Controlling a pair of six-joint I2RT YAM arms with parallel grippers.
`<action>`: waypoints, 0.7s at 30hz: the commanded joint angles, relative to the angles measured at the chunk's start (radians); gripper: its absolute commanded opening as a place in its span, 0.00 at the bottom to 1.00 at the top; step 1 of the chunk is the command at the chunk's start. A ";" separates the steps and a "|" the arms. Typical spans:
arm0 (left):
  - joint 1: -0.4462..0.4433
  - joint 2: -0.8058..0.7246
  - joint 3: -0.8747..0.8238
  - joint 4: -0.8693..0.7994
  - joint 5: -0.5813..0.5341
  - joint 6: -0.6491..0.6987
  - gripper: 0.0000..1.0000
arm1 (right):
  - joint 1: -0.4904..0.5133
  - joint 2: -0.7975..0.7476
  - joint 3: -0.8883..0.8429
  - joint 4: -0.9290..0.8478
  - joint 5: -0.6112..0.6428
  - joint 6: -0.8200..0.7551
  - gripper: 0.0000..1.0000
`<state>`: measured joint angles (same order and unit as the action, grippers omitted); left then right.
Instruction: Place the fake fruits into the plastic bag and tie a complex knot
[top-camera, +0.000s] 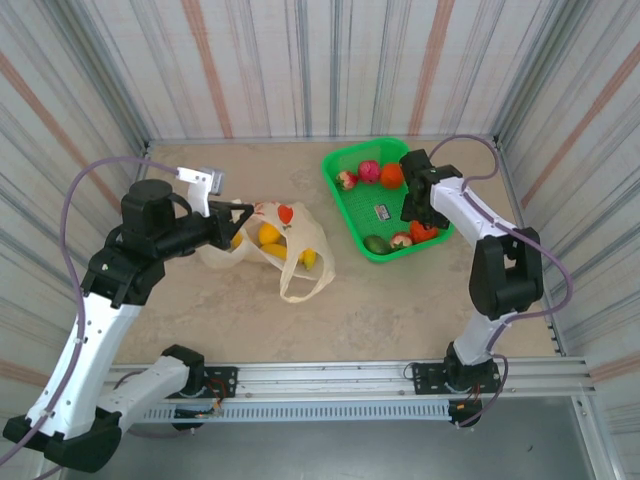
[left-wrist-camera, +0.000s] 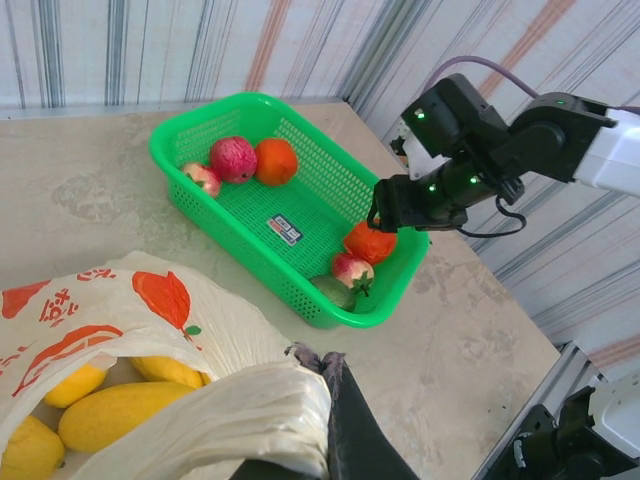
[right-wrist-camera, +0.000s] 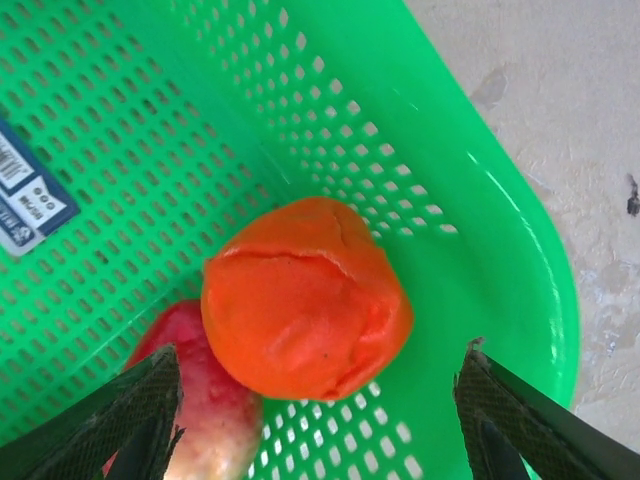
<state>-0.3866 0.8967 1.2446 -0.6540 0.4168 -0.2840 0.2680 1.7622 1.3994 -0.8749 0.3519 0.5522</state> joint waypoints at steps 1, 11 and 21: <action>-0.009 -0.018 -0.014 0.007 -0.014 0.025 0.00 | -0.007 0.056 0.041 -0.015 0.023 0.041 0.75; -0.009 -0.021 -0.019 0.005 -0.015 0.018 0.00 | -0.031 0.167 0.030 0.062 -0.029 0.058 0.82; -0.009 -0.011 -0.014 -0.002 -0.012 0.011 0.00 | -0.053 0.202 0.023 0.168 -0.141 0.053 0.66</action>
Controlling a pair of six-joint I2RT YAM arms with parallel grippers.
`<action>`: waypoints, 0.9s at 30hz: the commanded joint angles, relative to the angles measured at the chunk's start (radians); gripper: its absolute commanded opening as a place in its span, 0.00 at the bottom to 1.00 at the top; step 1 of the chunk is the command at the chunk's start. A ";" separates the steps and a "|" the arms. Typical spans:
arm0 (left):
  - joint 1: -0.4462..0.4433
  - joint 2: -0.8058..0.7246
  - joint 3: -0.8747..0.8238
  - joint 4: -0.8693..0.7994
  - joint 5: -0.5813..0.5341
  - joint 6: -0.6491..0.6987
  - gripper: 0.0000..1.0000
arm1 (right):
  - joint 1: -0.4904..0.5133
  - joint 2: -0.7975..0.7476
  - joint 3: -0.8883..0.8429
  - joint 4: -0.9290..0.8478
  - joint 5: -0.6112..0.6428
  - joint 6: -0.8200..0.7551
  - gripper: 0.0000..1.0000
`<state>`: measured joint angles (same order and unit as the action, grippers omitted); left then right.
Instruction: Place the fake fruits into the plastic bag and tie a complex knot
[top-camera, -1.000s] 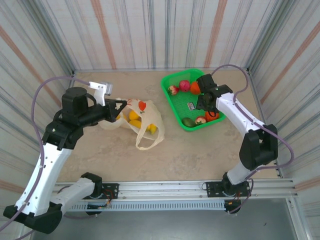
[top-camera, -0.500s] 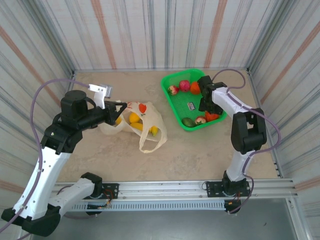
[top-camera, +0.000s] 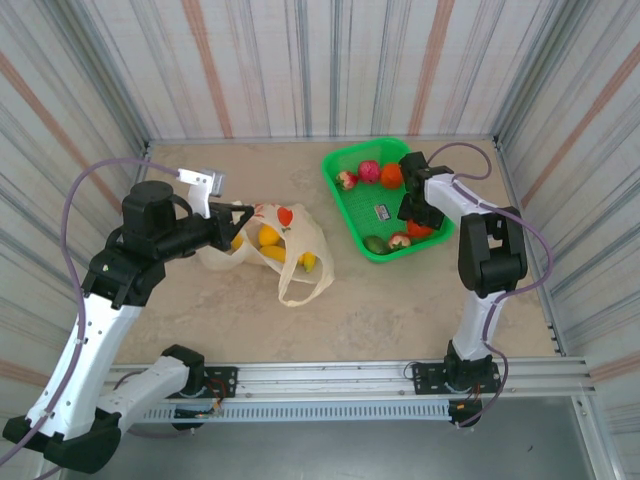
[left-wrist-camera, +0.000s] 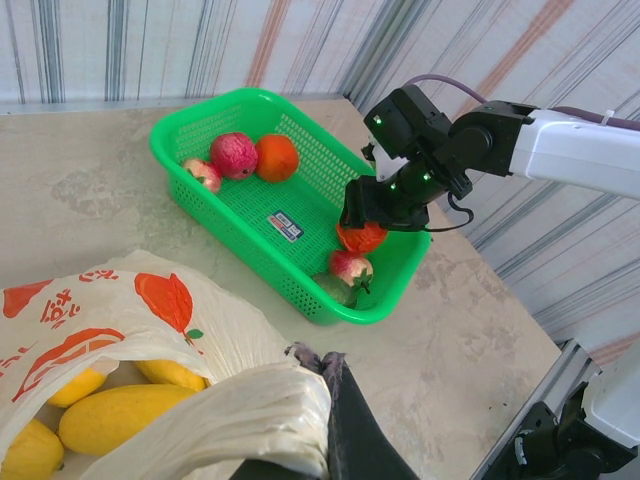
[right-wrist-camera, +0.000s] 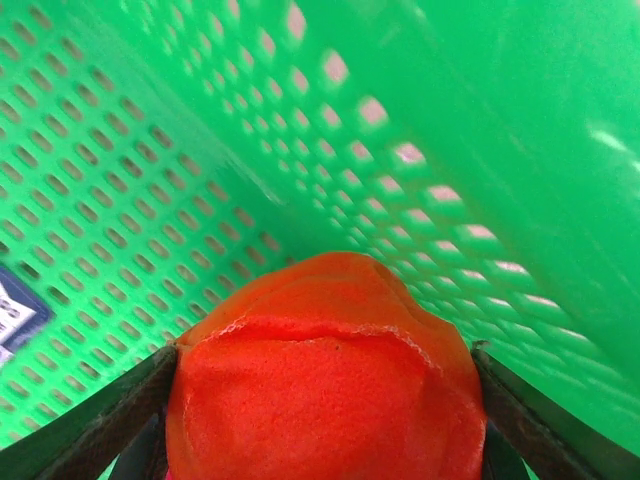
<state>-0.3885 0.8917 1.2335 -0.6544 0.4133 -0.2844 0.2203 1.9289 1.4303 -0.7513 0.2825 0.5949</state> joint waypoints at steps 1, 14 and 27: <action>-0.007 -0.006 0.002 -0.005 -0.012 0.013 0.00 | -0.006 0.022 -0.009 0.043 -0.065 0.004 0.64; -0.006 0.015 0.047 -0.034 -0.030 0.026 0.00 | 0.074 -0.347 -0.072 0.113 -0.076 -0.081 0.59; -0.006 0.032 0.074 -0.063 -0.053 0.030 0.00 | 0.446 -0.606 -0.151 0.370 -0.694 -0.318 0.54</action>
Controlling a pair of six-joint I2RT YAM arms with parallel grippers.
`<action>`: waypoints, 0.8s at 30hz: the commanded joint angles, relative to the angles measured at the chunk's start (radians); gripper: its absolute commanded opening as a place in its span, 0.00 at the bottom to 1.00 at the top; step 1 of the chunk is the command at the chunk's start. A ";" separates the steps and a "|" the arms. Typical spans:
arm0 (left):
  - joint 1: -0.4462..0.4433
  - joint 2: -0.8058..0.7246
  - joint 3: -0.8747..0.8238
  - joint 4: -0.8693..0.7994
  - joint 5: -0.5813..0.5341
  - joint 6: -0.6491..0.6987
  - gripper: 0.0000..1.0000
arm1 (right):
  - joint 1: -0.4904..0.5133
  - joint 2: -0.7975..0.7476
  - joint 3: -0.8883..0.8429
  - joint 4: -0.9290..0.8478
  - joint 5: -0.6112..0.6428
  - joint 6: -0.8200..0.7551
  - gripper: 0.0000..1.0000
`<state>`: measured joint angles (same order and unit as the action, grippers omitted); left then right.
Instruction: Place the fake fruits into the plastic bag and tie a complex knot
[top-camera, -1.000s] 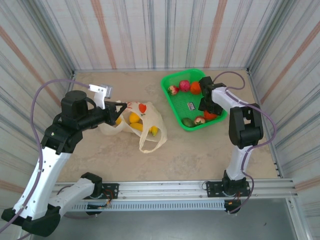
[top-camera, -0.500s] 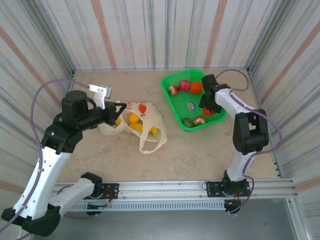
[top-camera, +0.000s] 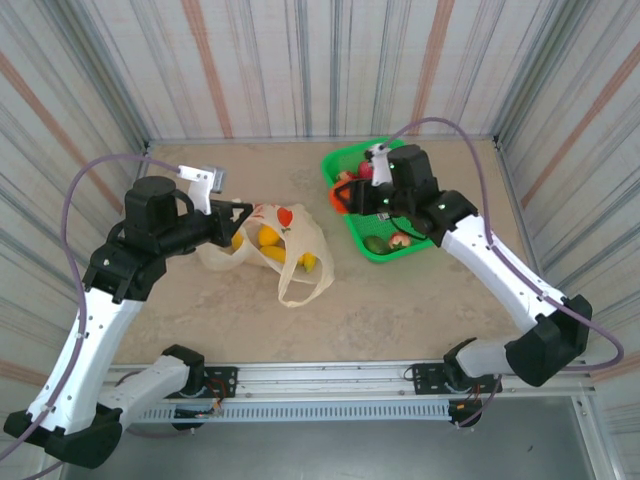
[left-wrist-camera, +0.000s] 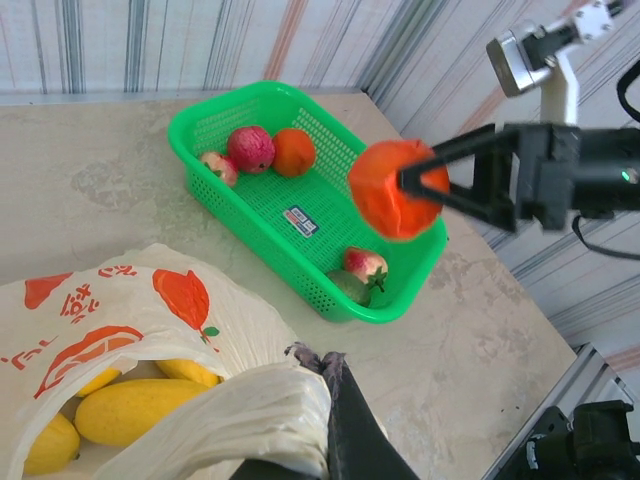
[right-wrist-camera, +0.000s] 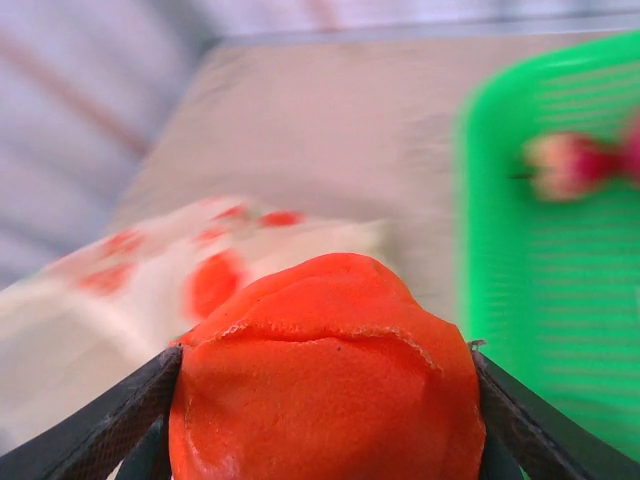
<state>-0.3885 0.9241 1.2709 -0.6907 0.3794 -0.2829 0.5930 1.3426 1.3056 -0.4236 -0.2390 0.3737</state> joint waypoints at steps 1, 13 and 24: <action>-0.007 0.001 0.039 -0.029 -0.019 0.028 0.00 | 0.110 -0.019 -0.030 0.046 -0.163 -0.107 0.54; -0.006 -0.002 0.031 -0.036 -0.019 0.022 0.00 | 0.298 0.178 0.035 0.113 -0.054 -0.087 0.52; -0.006 -0.005 0.032 -0.030 -0.008 0.019 0.00 | 0.350 0.421 0.215 0.113 0.064 -0.037 0.52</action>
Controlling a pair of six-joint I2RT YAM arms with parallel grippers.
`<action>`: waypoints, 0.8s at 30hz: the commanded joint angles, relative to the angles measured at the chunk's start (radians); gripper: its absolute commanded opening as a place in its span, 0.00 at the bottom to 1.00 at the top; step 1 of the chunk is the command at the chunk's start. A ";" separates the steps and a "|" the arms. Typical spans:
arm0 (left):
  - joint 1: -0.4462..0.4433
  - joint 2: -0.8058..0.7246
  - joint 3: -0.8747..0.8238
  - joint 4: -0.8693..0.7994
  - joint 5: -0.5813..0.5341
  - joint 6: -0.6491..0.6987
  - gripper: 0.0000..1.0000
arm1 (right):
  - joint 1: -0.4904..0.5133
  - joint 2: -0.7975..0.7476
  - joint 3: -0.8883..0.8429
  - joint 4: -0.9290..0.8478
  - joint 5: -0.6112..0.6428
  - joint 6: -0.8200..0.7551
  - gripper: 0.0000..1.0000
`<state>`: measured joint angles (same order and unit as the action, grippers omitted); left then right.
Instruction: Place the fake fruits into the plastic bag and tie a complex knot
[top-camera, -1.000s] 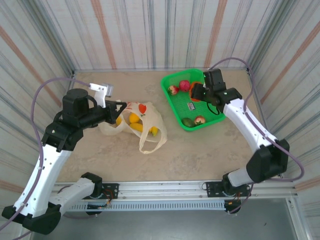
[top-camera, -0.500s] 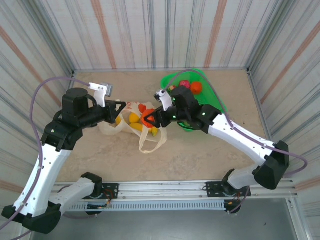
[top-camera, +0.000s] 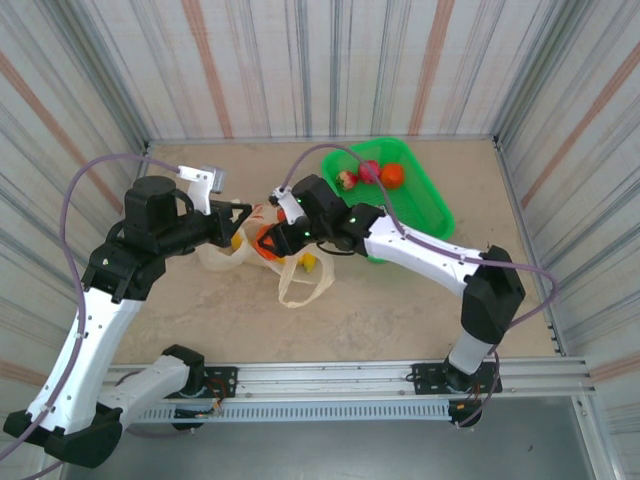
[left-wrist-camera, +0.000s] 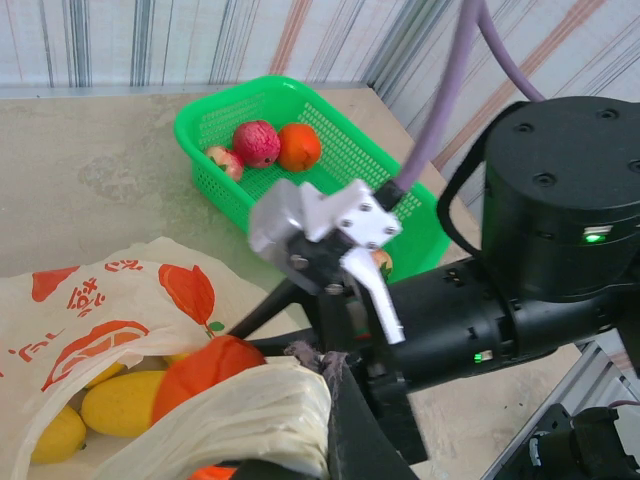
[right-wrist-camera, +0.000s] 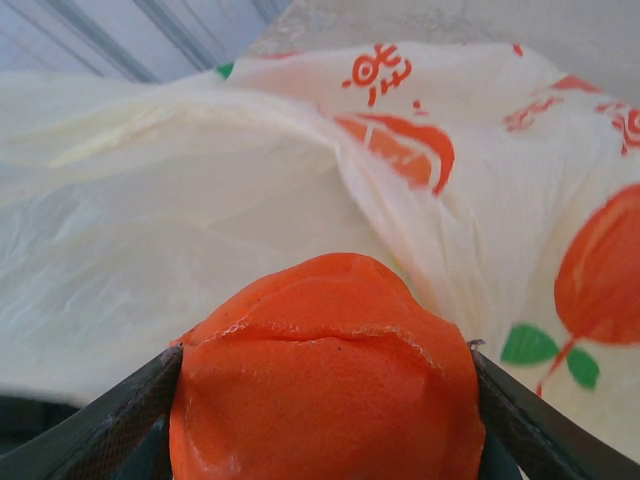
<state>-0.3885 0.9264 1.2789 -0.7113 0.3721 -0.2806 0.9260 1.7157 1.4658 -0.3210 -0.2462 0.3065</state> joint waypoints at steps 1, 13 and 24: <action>-0.006 -0.006 0.026 -0.010 -0.005 0.018 0.00 | 0.028 0.073 0.077 0.012 0.100 0.034 0.52; 0.002 -0.004 0.063 -0.071 -0.112 0.060 0.00 | 0.099 0.252 0.246 -0.020 0.400 0.080 0.82; 0.014 0.005 0.060 -0.059 -0.079 0.052 0.00 | 0.071 0.123 0.117 0.045 0.246 0.073 0.71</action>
<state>-0.3855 0.9314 1.3125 -0.7666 0.2871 -0.2470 1.0122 1.9167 1.6230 -0.3077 0.0681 0.3664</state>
